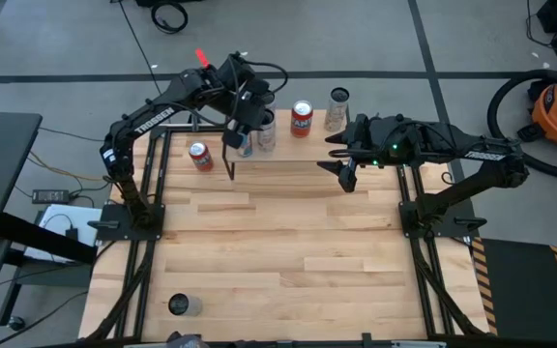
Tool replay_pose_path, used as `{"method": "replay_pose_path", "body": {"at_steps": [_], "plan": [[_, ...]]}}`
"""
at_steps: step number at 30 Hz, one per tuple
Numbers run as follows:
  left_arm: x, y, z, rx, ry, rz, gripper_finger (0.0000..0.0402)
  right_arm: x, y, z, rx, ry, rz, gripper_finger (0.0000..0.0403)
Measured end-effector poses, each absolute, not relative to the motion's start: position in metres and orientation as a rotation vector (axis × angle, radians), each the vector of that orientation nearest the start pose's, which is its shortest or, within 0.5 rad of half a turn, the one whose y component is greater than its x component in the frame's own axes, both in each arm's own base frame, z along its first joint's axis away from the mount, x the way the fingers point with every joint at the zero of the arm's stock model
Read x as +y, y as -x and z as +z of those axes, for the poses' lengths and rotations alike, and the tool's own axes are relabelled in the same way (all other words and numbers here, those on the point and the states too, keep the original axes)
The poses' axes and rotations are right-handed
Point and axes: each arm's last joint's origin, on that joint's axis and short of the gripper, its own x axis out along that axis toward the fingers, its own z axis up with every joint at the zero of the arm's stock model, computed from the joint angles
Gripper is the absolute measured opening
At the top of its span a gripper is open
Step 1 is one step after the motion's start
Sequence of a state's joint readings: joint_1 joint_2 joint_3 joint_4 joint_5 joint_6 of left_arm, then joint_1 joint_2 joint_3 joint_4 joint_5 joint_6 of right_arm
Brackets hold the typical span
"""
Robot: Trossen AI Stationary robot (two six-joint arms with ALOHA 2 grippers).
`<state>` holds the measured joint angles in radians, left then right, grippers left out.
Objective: Place canned beverage on shelf
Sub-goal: Put the white pink soda can on the shelf aligned with the other white pink soda can
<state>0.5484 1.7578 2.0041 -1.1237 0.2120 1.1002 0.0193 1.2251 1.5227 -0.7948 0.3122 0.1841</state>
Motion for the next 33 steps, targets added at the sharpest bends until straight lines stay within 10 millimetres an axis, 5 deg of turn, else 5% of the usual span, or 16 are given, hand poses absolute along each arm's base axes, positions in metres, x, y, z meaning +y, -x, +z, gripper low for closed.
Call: {"method": "replay_pose_path", "body": {"at_steps": [33], "plan": [[0.169,-0.309,0.411,0.892,-0.736,-0.123,0.0156,-0.004,-0.231,0.436,0.463,-0.101,-0.332,0.0336]]}}
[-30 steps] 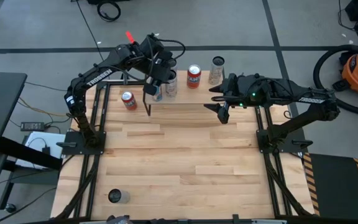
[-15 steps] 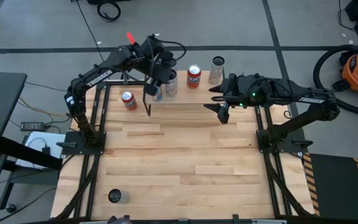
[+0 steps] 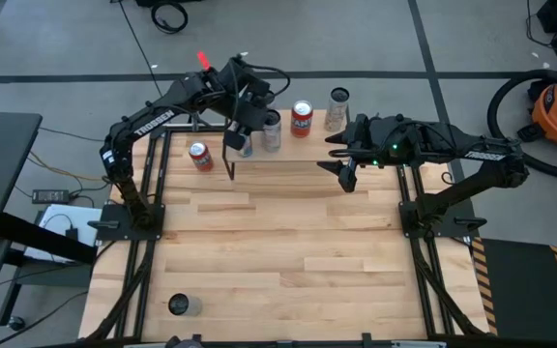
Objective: Place canned beverage on shelf
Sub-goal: Put the white pink soda can on the shelf aligned with the other white pink soda can
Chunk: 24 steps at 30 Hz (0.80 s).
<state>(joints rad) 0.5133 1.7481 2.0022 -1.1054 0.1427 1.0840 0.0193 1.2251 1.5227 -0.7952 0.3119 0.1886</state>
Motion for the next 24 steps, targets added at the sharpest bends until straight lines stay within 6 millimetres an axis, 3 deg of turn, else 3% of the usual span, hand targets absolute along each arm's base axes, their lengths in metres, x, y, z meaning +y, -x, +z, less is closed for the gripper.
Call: {"method": "replay_pose_path", "body": {"at_steps": [11,17,20,24], "plan": [[0.151,-0.321,0.429,0.733,-0.834,-0.079,0.0156,-0.004,-0.231,0.436,0.460,-0.096,-0.331,0.0336],[0.138,-0.328,0.432,0.751,-0.810,0.024,0.0156,-0.012,-0.239,0.441,0.389,-0.082,-0.355,0.0336],[0.126,-0.323,0.440,0.733,-0.786,0.046,0.0156,-0.017,-0.246,0.439,0.386,-0.071,-0.363,0.0335],[0.108,-0.301,0.461,0.676,-0.743,0.068,0.0156,-0.027,-0.259,0.432,0.416,0.007,-0.404,0.0323]]}}
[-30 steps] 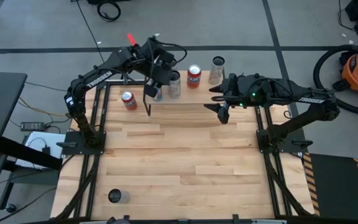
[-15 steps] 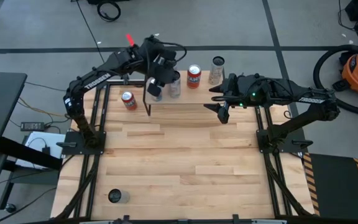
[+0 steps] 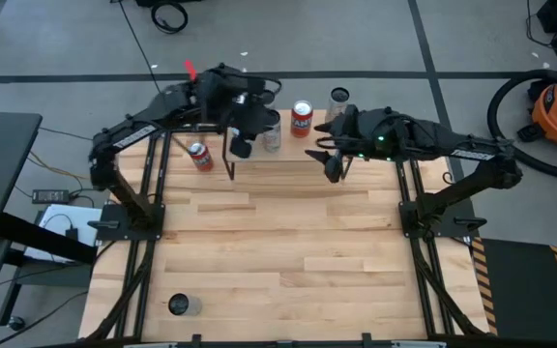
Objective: Place canned beverage on shelf
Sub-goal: Put the white pink soda can on the shelf aligned with the other white pink soda can
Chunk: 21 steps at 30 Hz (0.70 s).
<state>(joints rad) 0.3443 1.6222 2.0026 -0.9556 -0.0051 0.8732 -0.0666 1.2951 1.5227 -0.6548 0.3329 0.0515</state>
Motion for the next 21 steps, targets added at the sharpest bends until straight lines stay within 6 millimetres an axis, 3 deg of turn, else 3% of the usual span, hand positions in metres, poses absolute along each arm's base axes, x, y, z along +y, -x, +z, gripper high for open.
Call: {"method": "replay_pose_path", "body": {"at_steps": [4,9,18,21], "plan": [[0.096,-0.274,0.481,0.631,-0.690,0.122,0.0156,-0.040,-0.276,0.423,0.429,0.032,-0.454,0.0285],[0.085,-0.243,0.502,0.555,-0.629,0.191,0.0156,-0.059,-0.301,0.410,0.422,0.036,-0.500,0.0201],[0.078,-0.215,0.502,0.628,-0.514,0.210,0.0156,-0.091,-0.344,0.369,0.483,0.023,-0.574,0.0027],[0.077,-0.212,0.501,0.647,-0.491,0.208,0.0156,-0.097,-0.349,0.361,0.496,0.013,-0.655,0.0010]]}}
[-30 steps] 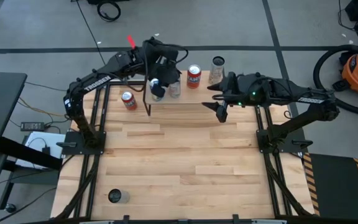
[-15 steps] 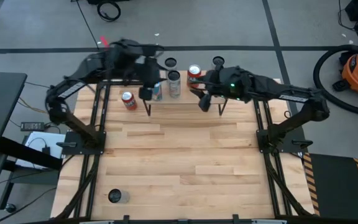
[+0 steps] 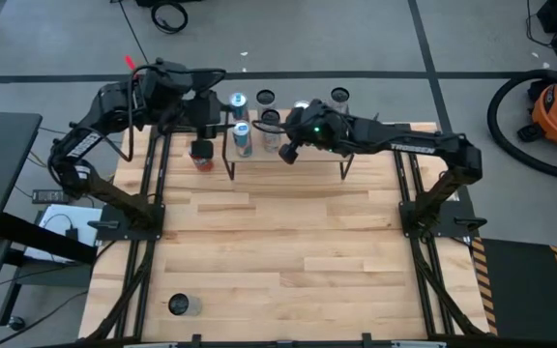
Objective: Place canned beverage on shelf
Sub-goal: Put the white pink soda can on the shelf aligned with the other white pink soda can
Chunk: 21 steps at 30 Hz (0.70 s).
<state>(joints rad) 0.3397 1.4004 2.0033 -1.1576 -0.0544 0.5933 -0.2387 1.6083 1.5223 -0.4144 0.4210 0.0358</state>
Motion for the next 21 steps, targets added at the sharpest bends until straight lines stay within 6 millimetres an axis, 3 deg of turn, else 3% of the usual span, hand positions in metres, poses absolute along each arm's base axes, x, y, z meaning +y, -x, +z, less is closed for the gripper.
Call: {"method": "replay_pose_path", "body": {"at_steps": [21], "plan": [[0.075,-0.209,0.500,0.654,-0.413,0.224,0.0156,-0.121,-0.350,0.353,0.484,-0.056,-0.710,0.0007]]}}
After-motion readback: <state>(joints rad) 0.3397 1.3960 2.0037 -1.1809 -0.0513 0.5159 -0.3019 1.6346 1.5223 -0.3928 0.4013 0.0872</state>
